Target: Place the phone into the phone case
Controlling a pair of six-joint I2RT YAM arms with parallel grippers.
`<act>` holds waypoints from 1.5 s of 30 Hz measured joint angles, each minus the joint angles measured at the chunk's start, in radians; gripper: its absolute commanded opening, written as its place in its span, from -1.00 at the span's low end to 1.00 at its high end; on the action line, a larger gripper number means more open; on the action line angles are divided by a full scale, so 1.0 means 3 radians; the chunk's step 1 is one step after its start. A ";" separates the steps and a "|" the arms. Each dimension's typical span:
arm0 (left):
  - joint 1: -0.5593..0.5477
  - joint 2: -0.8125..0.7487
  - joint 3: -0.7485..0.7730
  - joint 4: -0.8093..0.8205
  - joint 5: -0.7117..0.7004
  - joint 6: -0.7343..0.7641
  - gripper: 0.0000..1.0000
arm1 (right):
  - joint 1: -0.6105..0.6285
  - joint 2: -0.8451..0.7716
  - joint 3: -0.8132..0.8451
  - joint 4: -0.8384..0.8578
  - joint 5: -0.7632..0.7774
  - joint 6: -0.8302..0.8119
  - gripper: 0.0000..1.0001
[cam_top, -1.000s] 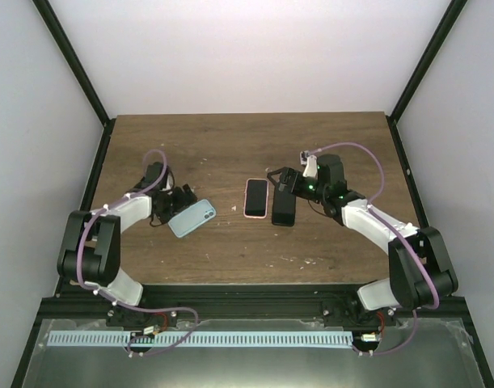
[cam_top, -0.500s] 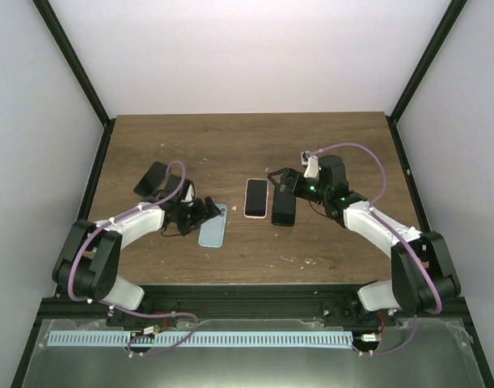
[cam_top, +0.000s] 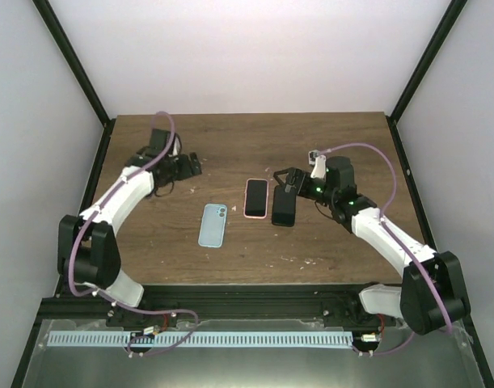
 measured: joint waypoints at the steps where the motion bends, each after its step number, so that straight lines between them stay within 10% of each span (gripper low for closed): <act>1: 0.0098 0.0062 0.0111 -0.0032 -0.0065 0.0092 1.00 | -0.0009 0.0000 -0.0006 -0.0025 -0.0011 -0.0022 1.00; 18: 0.1036 0.1361 0.1175 -0.0453 -0.0079 0.1085 1.00 | -0.0018 -0.0416 -0.0017 -0.0150 -0.0036 -0.0226 1.00; 45: 0.1293 0.2237 0.1807 -0.0735 0.0094 0.1596 1.00 | -0.0018 -0.0537 -0.0015 -0.0261 -0.0069 -0.0294 1.00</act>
